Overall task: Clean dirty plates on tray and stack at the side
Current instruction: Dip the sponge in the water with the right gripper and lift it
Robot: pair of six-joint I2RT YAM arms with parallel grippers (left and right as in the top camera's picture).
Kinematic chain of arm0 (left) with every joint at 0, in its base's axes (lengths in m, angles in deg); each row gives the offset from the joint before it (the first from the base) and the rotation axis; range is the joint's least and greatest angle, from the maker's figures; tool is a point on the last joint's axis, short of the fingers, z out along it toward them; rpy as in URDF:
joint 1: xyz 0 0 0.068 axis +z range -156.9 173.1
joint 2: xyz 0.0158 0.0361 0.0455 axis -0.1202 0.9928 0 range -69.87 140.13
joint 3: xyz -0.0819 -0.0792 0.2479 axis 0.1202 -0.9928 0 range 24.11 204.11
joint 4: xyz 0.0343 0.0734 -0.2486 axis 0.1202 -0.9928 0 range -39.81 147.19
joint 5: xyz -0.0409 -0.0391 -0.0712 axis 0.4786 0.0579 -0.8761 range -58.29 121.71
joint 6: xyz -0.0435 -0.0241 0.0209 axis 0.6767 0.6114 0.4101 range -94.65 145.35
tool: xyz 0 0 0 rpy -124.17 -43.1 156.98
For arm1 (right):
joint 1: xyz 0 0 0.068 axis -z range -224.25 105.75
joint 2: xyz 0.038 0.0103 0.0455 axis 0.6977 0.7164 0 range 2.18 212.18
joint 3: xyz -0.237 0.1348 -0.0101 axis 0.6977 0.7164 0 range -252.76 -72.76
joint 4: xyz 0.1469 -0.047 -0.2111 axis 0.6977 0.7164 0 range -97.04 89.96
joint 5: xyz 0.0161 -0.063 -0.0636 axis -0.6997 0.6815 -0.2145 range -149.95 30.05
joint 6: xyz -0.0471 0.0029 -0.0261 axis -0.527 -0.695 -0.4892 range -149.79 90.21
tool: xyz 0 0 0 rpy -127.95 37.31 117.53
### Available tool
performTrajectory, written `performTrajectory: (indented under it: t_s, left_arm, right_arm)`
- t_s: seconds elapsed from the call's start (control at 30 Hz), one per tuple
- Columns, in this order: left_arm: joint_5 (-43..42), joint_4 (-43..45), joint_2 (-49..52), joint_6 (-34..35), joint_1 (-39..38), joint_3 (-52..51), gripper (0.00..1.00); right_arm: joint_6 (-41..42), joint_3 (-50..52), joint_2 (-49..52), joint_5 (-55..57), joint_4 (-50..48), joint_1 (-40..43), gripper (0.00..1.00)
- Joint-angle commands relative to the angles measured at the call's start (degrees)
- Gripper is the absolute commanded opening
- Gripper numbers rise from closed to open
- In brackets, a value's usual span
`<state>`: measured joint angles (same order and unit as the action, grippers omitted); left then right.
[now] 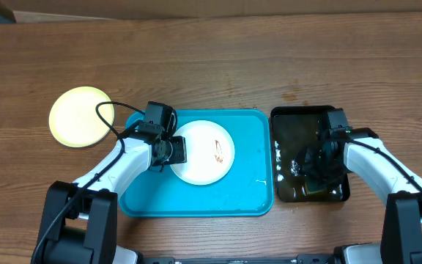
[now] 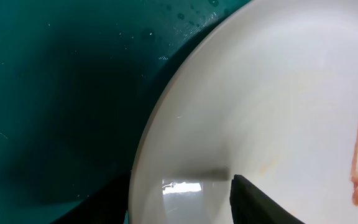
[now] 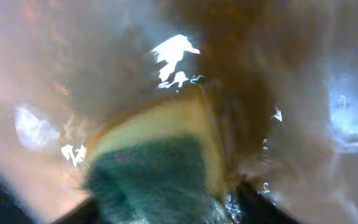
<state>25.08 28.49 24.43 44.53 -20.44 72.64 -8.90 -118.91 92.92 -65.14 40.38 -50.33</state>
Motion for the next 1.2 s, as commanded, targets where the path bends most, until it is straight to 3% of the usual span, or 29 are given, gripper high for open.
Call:
performTrajectory:
  t_s: [0.0, 0.07, 0.13, 0.17, 0.23, 0.27, 0.43, 0.5, 0.67, 0.73, 0.77, 0.8, 0.83, 0.87, 0.97, 1.17]
  left_arm:
    - [0.90, -0.63, 0.68, 0.09, -0.31, -0.39, 0.54]
    - [0.87, -0.70, 0.68, 0.09, -0.31, -0.39, 0.54]
    - [0.87, -0.87, 0.70, 0.09, -0.31, -0.39, 0.54]
    - [0.90, -0.92, 0.68, 0.09, -0.31, -0.39, 0.54]
    - [0.90, -0.94, 0.68, 0.09, -0.31, -0.39, 0.54]
    - [0.90, -0.94, 0.68, 0.09, -0.31, -0.39, 0.54]
    - [0.87, -0.94, 0.68, 0.09, -0.31, -0.39, 0.55]
    - [0.87, -0.90, 0.70, 0.09, -0.31, -0.39, 0.55]
    - [0.90, -0.83, 0.68, 0.09, -0.31, -0.39, 0.55]
    - [0.87, -0.87, 0.68, 0.09, -0.31, -0.39, 0.55]
    - [0.90, -0.90, 0.68, 0.09, -0.31, -0.39, 0.55]
    - [0.87, -0.94, 0.68, 0.09, -0.31, -0.39, 0.55]
    - [0.90, -1.01, 0.70, 0.09, -0.31, -0.39, 0.55]
    - [0.90, -1.03, 0.68, 0.09, -0.31, -0.39, 0.56]
    - [0.92, -1.01, 0.68, 0.09, -0.31, -0.39, 0.59]
    - [1.14, -1.01, 0.68, 0.09, -0.31, -0.39, 0.59]
  right_arm:
    - [1.70, 0.11, -0.20, -2.25, -3.61, 0.04, 0.31]
    - [4.68, 0.11, -0.20, -2.84, -6.01, 0.04, 0.24]
    - [6.45, 0.11, -0.20, -3.74, -8.52, 0.04, 0.27]
    - [6.43, 0.11, -0.20, -3.93, -9.62, 0.04, 0.36]
    - [6.36, 0.00, -0.20, -3.87, -11.39, 0.07, 0.66]
    - [6.32, -0.04, -0.20, -3.87, -11.63, 0.07, 0.71]
    - [4.20, -0.09, -0.20, -3.78, -8.66, 0.04, 0.73]
    - [4.22, -0.04, -0.20, -3.67, -5.84, 0.02, 0.61]
    - [4.20, 0.04, -0.20, -2.67, -3.30, 0.02, 0.04]
    - [4.20, 0.00, -0.20, -1.49, -3.63, 0.04, 0.04]
    - [4.20, -0.17, -0.20, -1.40, -3.80, 0.07, 0.11]
    - [4.20, -0.52, -0.20, -1.29, -4.04, 0.22, 0.37]
    - [4.15, -0.74, -0.20, -1.25, -4.52, 0.22, 0.50]
    - [3.67, -0.85, -0.20, -0.96, -5.35, 0.22, 0.56]
    - [1.44, -0.83, -0.20, 2.69, -8.15, 0.20, 0.66]
    - [1.64, -0.72, -0.17, 5.33, -9.90, 0.20, 0.64]
